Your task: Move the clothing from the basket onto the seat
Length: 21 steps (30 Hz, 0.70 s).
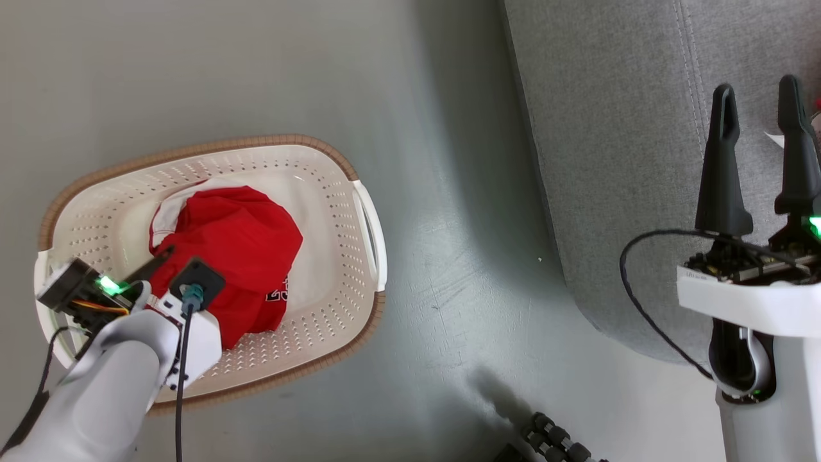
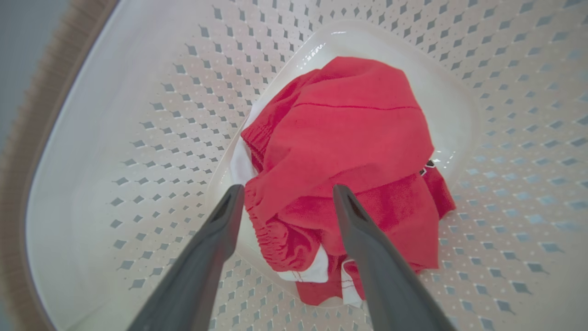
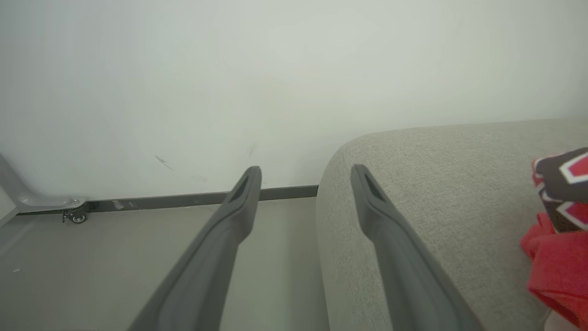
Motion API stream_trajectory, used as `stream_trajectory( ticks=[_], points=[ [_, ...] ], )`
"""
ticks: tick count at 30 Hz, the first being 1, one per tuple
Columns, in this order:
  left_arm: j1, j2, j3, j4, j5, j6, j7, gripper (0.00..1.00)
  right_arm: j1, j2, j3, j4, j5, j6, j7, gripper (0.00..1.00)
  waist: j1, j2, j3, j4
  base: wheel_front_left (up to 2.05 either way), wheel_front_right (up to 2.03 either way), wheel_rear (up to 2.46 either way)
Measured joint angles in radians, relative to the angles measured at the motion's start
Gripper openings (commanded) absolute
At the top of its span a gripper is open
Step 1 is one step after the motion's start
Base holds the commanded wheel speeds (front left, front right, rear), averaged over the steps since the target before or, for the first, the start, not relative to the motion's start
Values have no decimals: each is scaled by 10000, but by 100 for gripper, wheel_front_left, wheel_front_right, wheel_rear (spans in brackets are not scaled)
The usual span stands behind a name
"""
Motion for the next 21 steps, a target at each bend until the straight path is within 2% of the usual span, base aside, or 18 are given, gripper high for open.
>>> stream_trajectory(
  ticks=[4,21],
  points=[
    [-213,29,-8,136,81,222,58,100,-198,0,27,25,17,0,-6,100,0,0,166,-46,0,0,0],
    [-898,-54,-311,920,520,428,514,100,-435,0,157,230,73,0,-136,100,0,0,680,-200,0,0,0]
  ],
)
